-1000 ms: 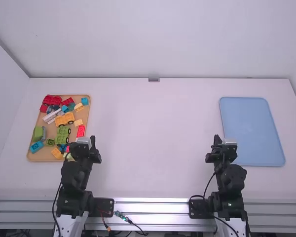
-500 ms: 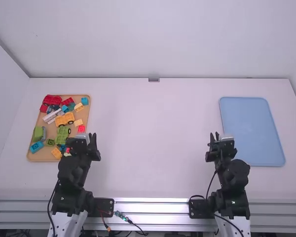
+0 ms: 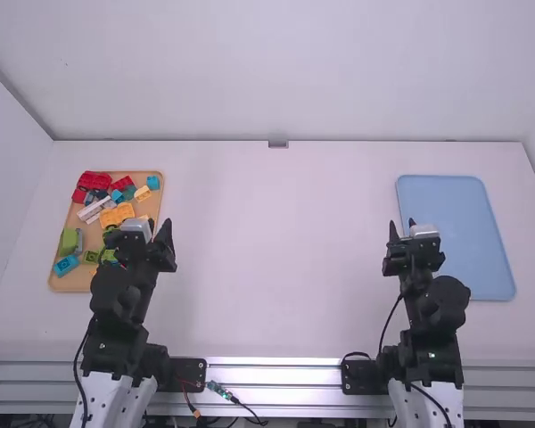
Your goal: Assemble lego blocks to make yellow taxi
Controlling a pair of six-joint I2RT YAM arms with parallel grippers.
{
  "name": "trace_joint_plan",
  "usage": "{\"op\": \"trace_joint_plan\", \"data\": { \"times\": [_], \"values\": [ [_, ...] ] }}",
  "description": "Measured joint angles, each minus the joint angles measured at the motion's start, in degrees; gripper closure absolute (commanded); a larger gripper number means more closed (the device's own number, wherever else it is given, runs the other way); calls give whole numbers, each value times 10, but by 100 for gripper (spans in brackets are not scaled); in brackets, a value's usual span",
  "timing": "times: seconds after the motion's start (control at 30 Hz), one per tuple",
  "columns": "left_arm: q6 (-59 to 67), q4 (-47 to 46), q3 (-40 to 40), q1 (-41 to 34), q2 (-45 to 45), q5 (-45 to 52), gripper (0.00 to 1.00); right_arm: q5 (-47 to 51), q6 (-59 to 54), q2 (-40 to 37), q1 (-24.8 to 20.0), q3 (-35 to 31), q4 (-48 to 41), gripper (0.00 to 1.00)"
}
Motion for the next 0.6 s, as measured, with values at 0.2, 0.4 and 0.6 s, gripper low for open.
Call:
{"op": "trace_joint_plan", "data": {
  "times": [0.2, 0.4, 0.6],
  "values": [
    [0, 16, 56, -1, 58, -2, 50, 0, 0, 53, -1, 51, 37, 53],
    [-2, 53, 80, -1, 120, -2, 39, 0, 0, 114, 15, 115, 48, 42],
    [-2, 76, 80, -1, 189, -2, 29, 0, 0, 174, 19, 152, 56, 32]
  ]
}}
